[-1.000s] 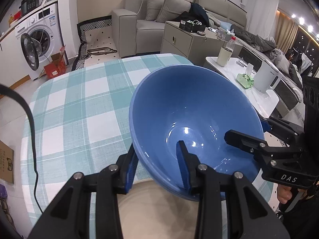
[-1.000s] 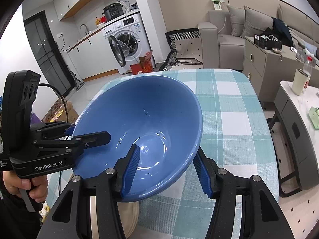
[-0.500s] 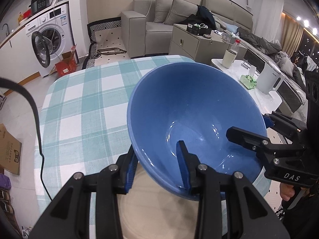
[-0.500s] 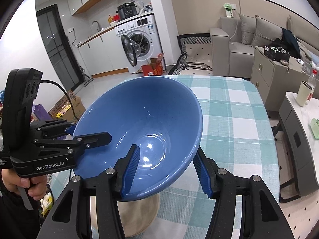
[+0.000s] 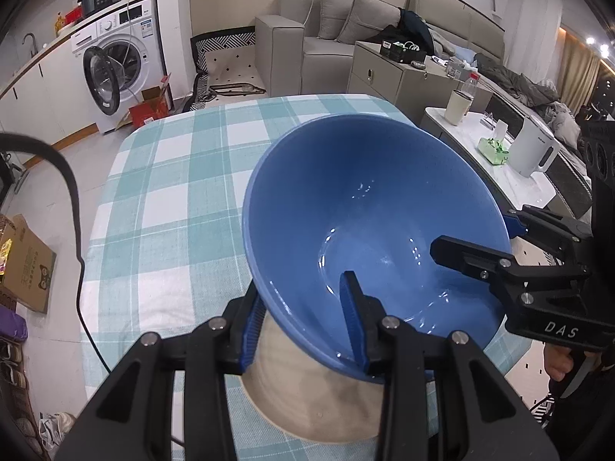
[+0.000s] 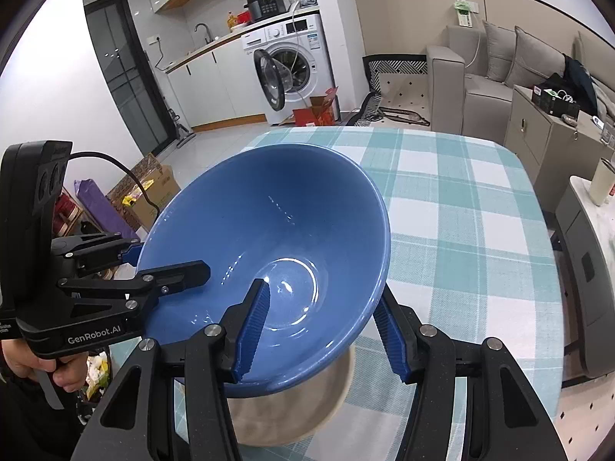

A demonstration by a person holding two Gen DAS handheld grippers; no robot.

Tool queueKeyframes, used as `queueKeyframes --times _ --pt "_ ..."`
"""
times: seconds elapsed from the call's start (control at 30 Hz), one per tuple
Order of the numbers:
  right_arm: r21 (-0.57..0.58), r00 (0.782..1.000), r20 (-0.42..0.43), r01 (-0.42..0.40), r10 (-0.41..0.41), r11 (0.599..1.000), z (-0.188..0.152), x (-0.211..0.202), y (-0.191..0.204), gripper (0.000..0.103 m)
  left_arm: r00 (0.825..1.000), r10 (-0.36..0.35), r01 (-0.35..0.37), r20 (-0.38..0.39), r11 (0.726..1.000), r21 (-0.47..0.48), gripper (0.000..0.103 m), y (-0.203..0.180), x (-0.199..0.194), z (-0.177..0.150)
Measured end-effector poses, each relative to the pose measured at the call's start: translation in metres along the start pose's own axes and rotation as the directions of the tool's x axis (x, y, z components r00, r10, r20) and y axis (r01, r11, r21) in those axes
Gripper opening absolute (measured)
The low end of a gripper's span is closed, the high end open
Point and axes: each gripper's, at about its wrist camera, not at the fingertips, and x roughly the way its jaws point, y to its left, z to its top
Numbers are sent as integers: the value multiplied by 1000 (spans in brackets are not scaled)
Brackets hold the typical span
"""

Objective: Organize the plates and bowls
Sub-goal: 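Carry both held blue bowls over the beige plate stack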

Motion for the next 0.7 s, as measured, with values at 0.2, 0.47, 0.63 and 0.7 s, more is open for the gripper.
queueKeyframes --times 0.2,0.47,0.63,0.7 --pt "-6 999 -24 -25 25 1000 -13 6 9 56 1000 19 -19 3 1000 -7 37 4 -5 -18" --pt "-21 998 -53 -46 44 999 -24 17 19 56 1000 26 -26 -6 999 -32 37 13 -7 -35" --pt "-25 996 -69 -53 51 998 -28 23 21 56 1000 25 -26 -17 999 -36 37 15 -6 -42" --pt "-25 996 -72 -51 49 998 -28 25 21 56 999 23 -24 -22 999 -38 37 15 -5 -45"
